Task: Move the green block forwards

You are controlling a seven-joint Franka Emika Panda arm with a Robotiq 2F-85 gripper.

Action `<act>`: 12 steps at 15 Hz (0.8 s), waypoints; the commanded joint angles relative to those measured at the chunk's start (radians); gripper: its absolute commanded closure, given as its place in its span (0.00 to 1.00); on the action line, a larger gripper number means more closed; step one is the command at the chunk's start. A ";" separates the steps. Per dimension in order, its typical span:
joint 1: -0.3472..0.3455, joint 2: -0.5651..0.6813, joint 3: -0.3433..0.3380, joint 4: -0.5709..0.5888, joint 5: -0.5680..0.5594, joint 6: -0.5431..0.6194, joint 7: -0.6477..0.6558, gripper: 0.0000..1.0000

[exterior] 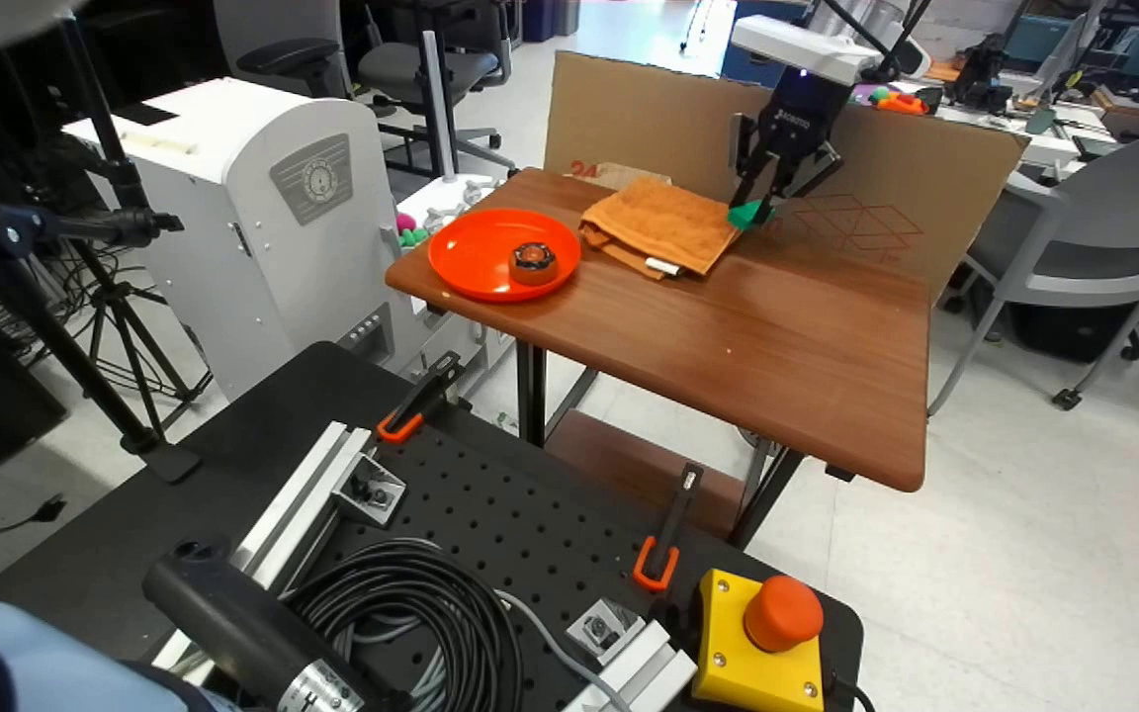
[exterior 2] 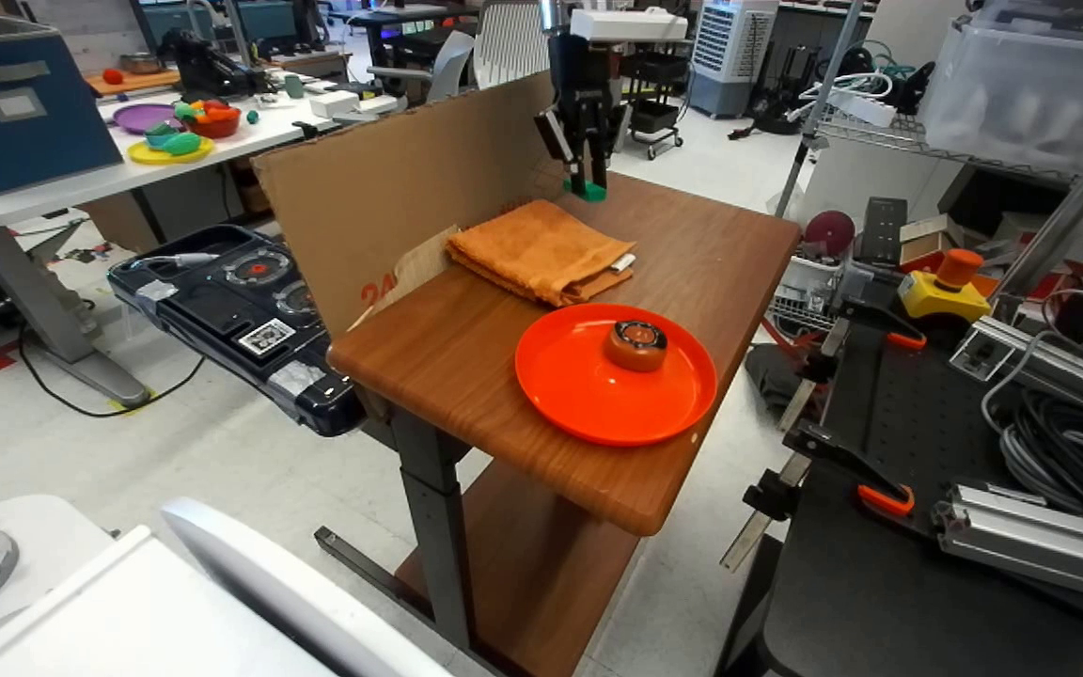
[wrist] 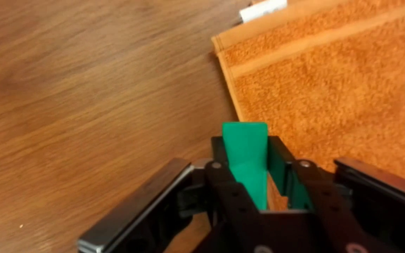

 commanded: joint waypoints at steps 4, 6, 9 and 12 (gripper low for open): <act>0.002 -0.218 0.000 -0.403 -0.018 0.026 -0.113 0.92; 0.006 -0.244 -0.007 -0.508 -0.023 0.073 -0.117 0.92; 0.018 -0.288 -0.011 -0.671 -0.037 0.171 -0.131 0.92; 0.036 -0.363 -0.011 -0.821 -0.073 0.270 -0.138 0.92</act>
